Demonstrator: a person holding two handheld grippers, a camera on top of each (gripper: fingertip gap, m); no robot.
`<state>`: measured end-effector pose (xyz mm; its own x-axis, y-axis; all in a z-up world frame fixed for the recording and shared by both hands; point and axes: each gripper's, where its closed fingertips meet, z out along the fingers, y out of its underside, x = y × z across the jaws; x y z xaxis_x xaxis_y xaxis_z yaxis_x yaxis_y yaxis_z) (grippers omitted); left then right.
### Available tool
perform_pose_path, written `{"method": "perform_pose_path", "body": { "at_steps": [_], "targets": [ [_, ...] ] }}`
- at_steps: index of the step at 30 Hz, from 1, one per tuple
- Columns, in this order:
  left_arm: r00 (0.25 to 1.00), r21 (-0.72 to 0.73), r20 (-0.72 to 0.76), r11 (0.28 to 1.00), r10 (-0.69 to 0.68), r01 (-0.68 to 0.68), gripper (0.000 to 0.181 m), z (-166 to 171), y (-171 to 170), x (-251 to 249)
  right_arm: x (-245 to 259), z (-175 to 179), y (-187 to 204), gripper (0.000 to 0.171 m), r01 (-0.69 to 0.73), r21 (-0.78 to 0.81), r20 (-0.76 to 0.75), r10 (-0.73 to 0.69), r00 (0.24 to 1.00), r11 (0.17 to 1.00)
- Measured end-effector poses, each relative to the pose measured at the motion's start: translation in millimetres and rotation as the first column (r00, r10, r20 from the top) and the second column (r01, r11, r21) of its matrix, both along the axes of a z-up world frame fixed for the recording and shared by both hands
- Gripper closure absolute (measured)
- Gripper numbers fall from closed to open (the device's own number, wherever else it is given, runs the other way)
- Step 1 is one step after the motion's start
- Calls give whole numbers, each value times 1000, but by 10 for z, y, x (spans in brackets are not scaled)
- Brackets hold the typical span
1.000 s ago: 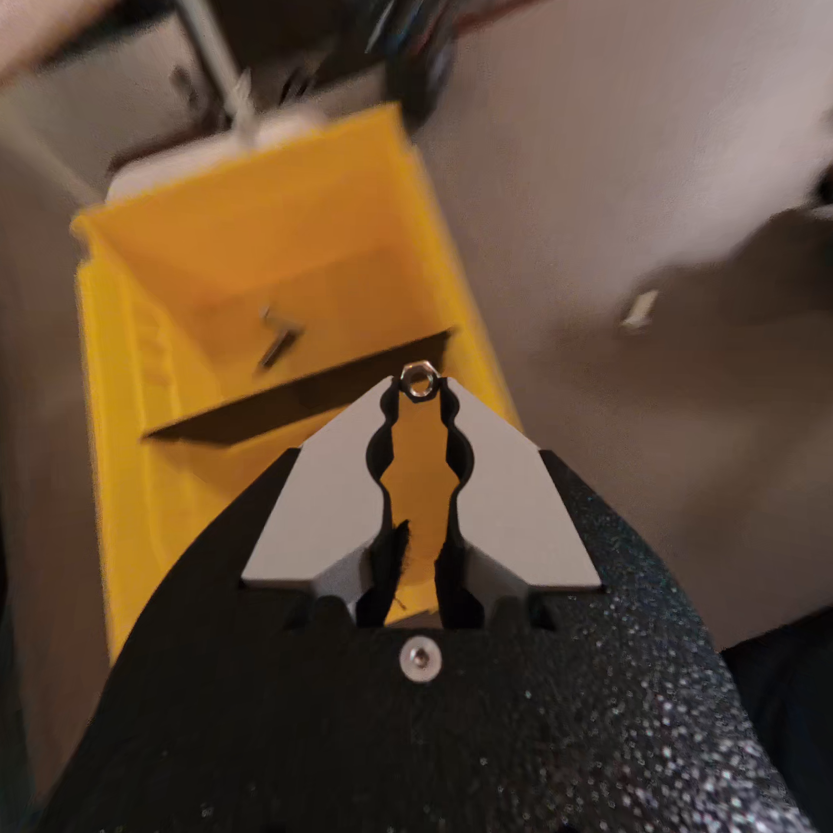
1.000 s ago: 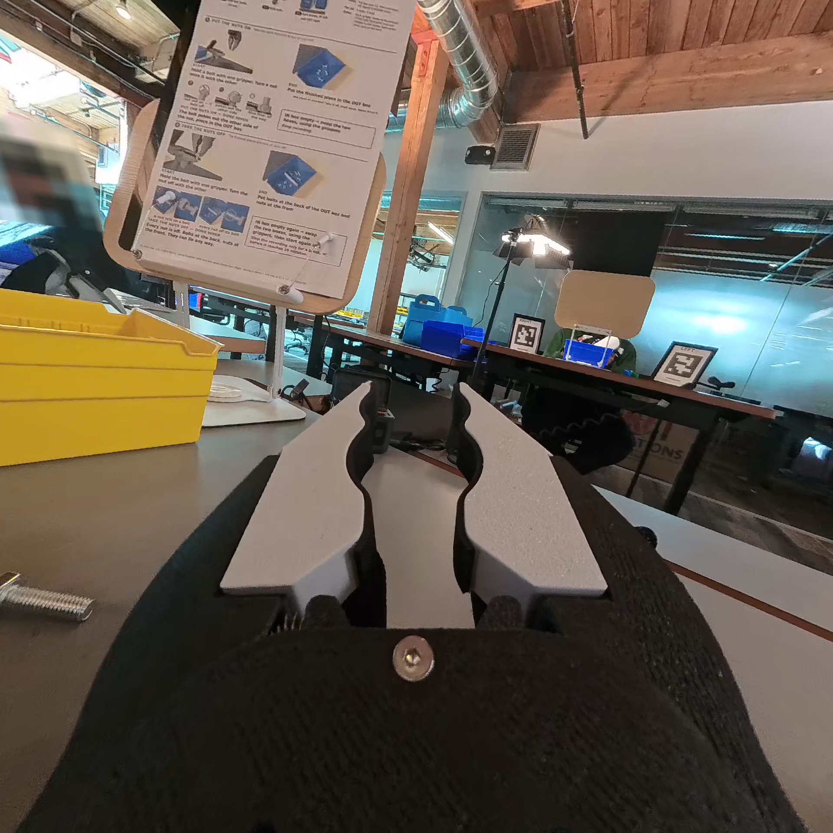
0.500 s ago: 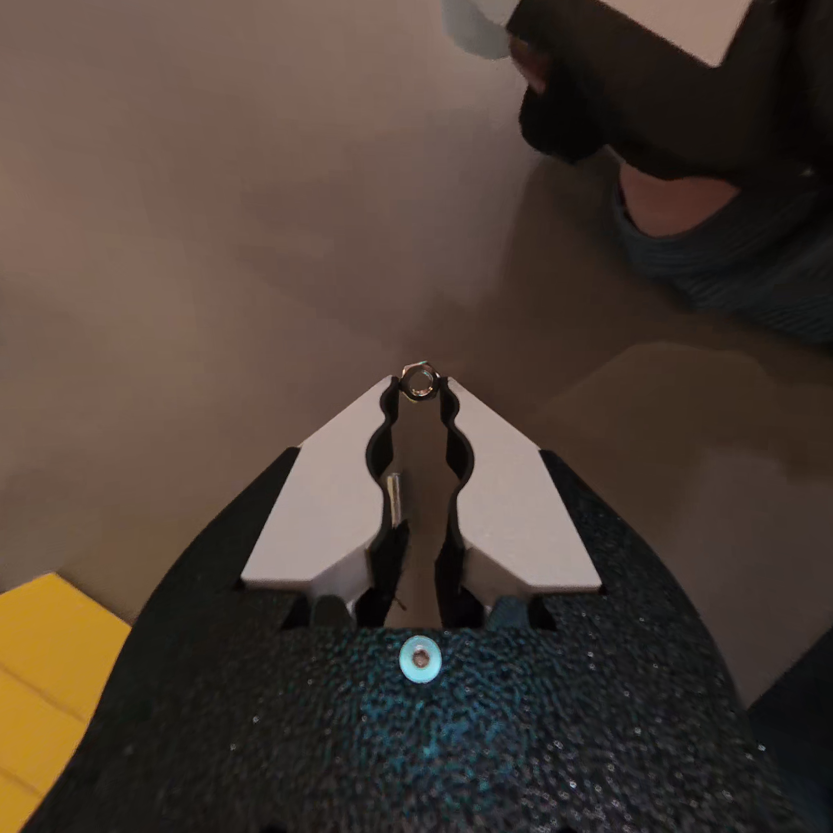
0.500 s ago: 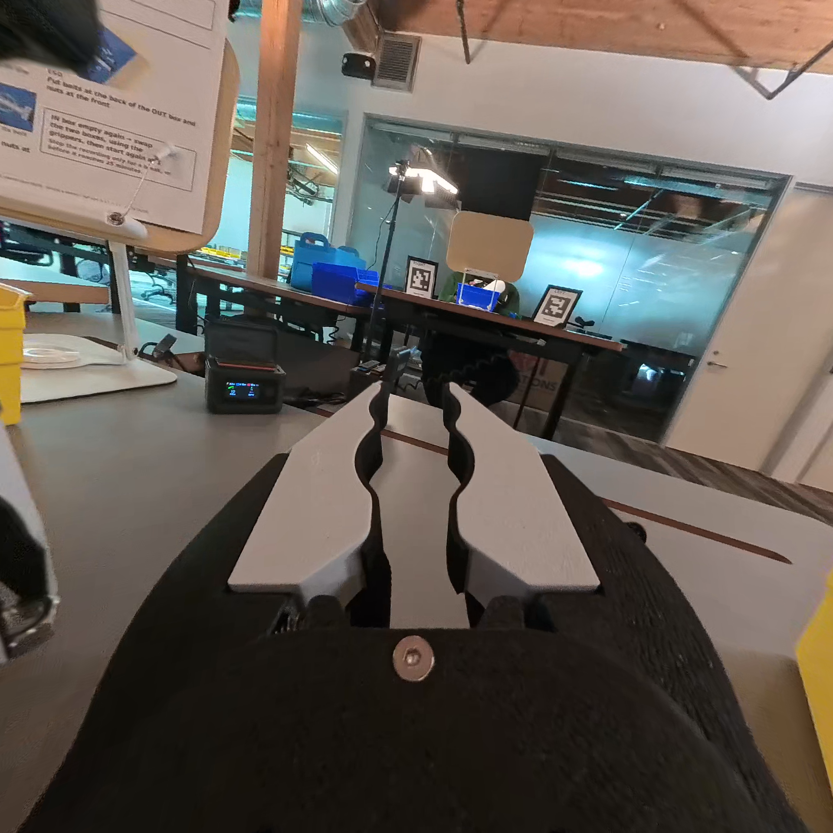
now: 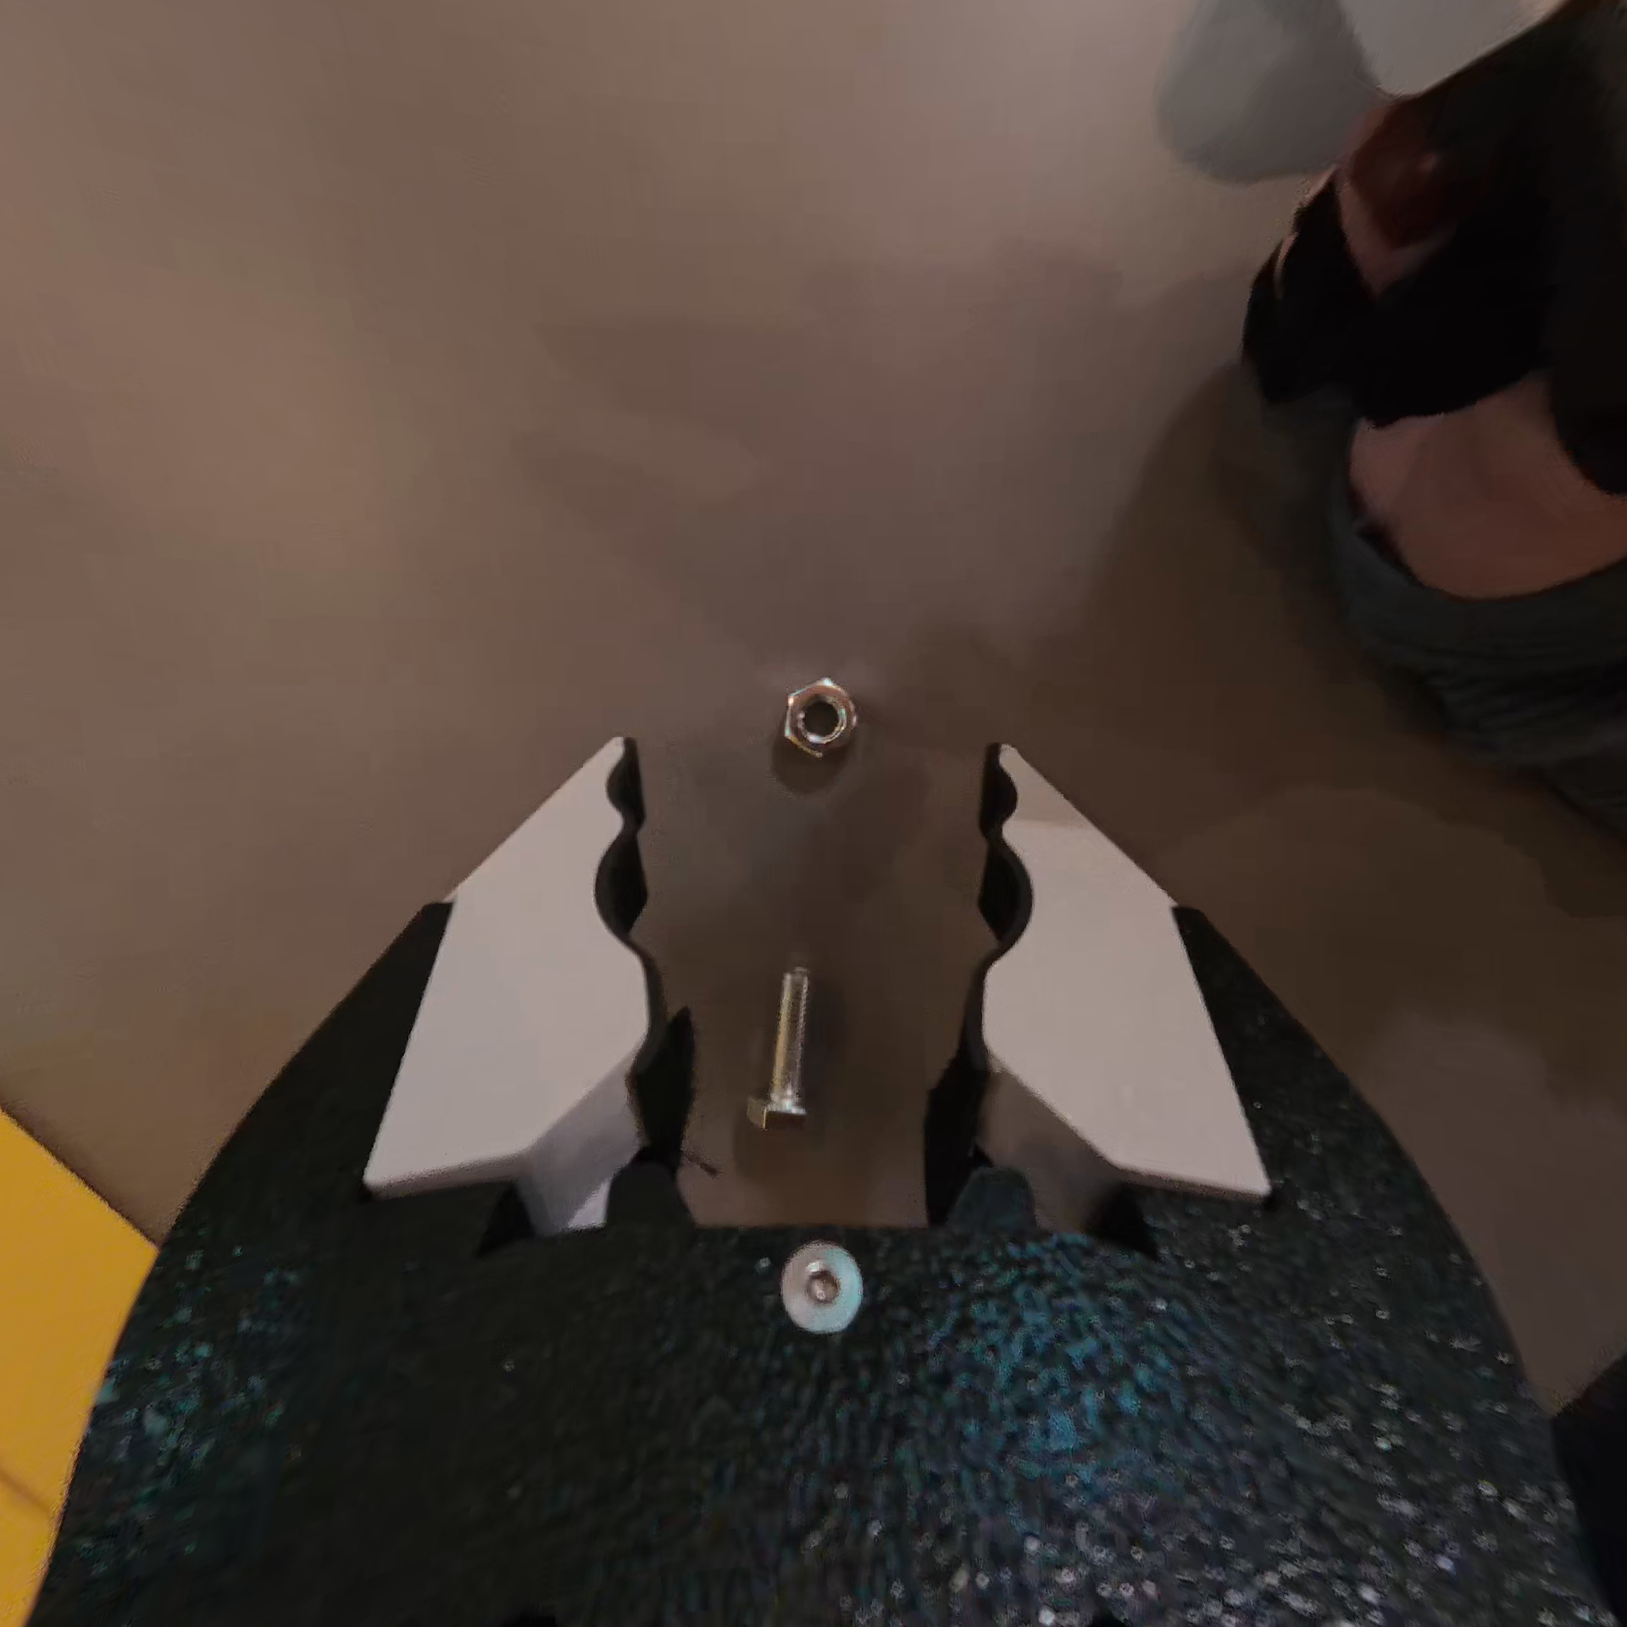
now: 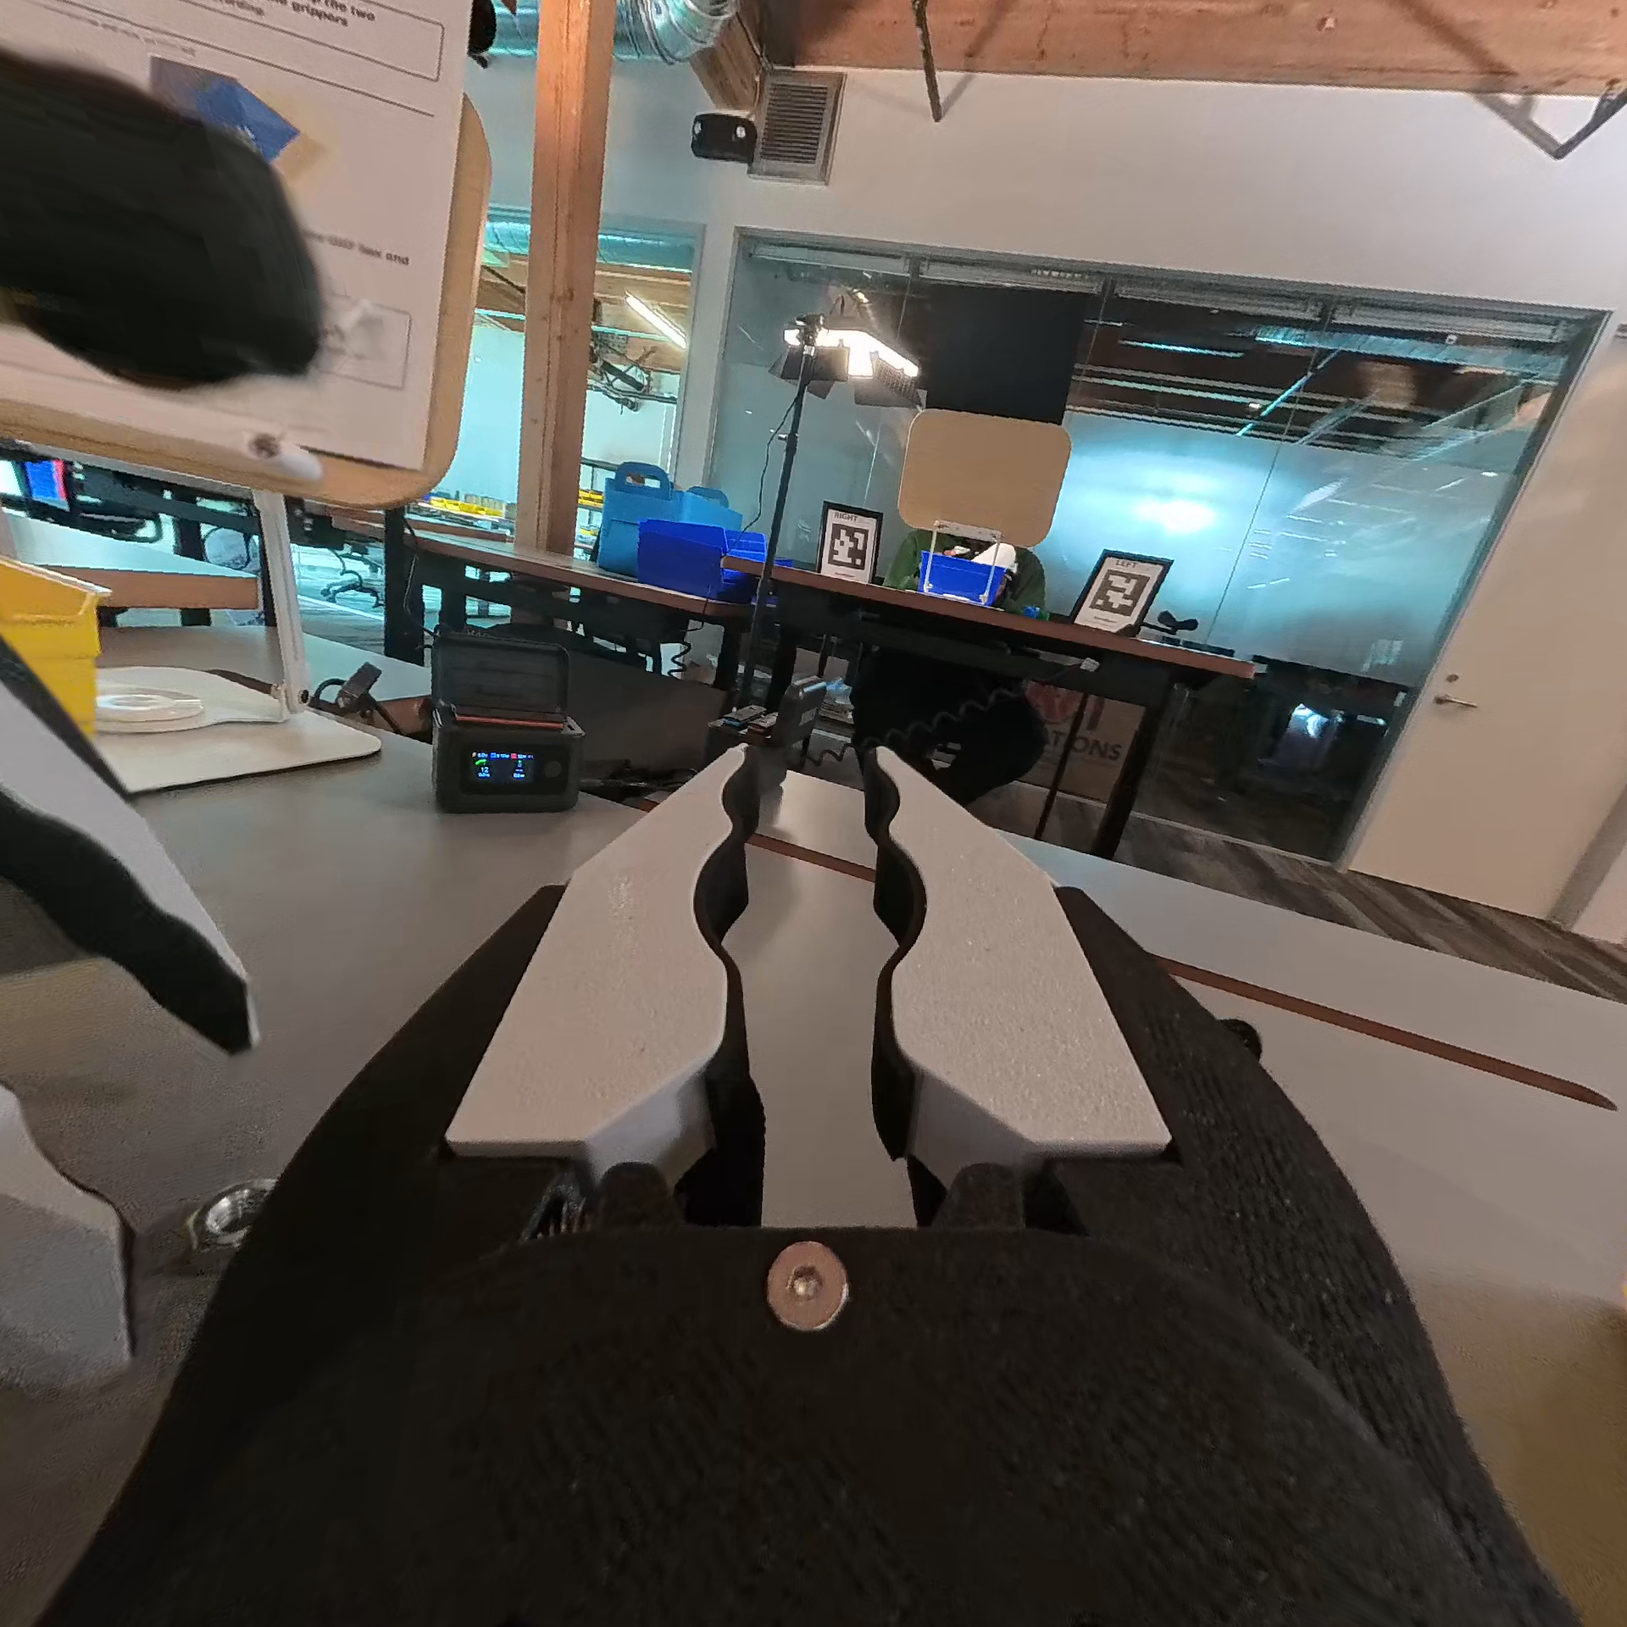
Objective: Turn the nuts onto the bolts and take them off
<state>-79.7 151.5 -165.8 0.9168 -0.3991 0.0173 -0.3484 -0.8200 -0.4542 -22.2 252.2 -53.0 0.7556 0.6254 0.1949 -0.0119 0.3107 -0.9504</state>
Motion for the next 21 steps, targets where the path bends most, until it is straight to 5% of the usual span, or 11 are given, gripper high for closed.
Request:
{"method": "perform_pose_path", "body": {
  "at_steps": [1,5,11,18,21],
  "targets": [
    [999,44,28,999,18,-20,105,72,-37,-25,-1,1,-1,149,-3,-1,-2,3,1000,1000],
    [993,133,112,990,33,-48,115,213,-366,-167,-38,6,-30,149,-17,11,5,17,1000,1000],
    [990,39,143,999,6,-12,130,-14,-749,-330,-76,5,-61,149,-31,22,16,31,999,999],
    [992,29,127,999,27,-31,163,-146,-801,-336,-97,30,-139,148,-70,42,9,69,998,997],
    [985,21,174,1000,16,-20,164,-142,-828,-294,-98,62,-218,147,-95,61,-1,95,995,994]
  ]
}}
